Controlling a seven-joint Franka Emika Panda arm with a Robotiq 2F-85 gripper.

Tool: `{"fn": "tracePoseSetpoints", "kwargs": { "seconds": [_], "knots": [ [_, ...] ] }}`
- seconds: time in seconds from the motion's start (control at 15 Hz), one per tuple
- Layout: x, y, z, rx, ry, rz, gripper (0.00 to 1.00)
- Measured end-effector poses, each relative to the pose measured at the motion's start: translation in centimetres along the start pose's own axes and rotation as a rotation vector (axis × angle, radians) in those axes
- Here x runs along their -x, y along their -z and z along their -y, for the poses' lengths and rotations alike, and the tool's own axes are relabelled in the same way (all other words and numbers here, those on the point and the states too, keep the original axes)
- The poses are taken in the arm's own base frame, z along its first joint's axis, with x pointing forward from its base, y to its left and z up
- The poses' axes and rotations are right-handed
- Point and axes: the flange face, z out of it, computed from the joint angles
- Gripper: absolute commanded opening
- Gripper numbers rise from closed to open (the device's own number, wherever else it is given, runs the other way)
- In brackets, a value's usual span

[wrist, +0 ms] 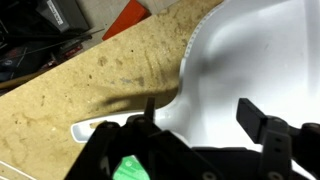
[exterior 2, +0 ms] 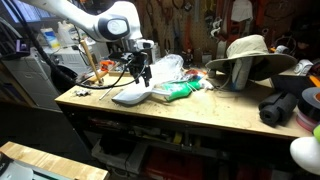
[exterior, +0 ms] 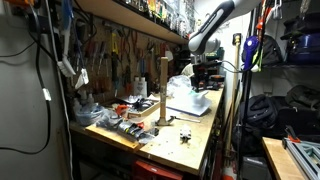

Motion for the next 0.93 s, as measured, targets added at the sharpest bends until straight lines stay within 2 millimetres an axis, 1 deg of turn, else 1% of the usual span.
{"fn": "tracePoseSetpoints", "kwargs": {
  "seconds": [0.13, 0.27, 0.47, 0.67, 0.73, 0.8, 0.93],
  "knots": [
    [1.6, 2.8, -0.4, -0.019, -0.015, -0.034, 1.0],
    [3.8, 5.5, -0.8, -0.039, -0.02, -0.054, 1.0],
    [7.5, 8.4, -0.8, -0.073, -0.009, -0.101, 1.0],
    [11.3, 9.8, -0.4, -0.105, 0.055, -0.176, 1.0],
    [12.0, 10.0, -0.4, -0.111, 0.061, -0.188, 1.0],
    [12.1, 10.4, -0.5, -0.112, 0.059, -0.196, 1.0],
    [11.7, 10.3, -0.5, -0.108, 0.059, -0.194, 1.0]
  ]
}}
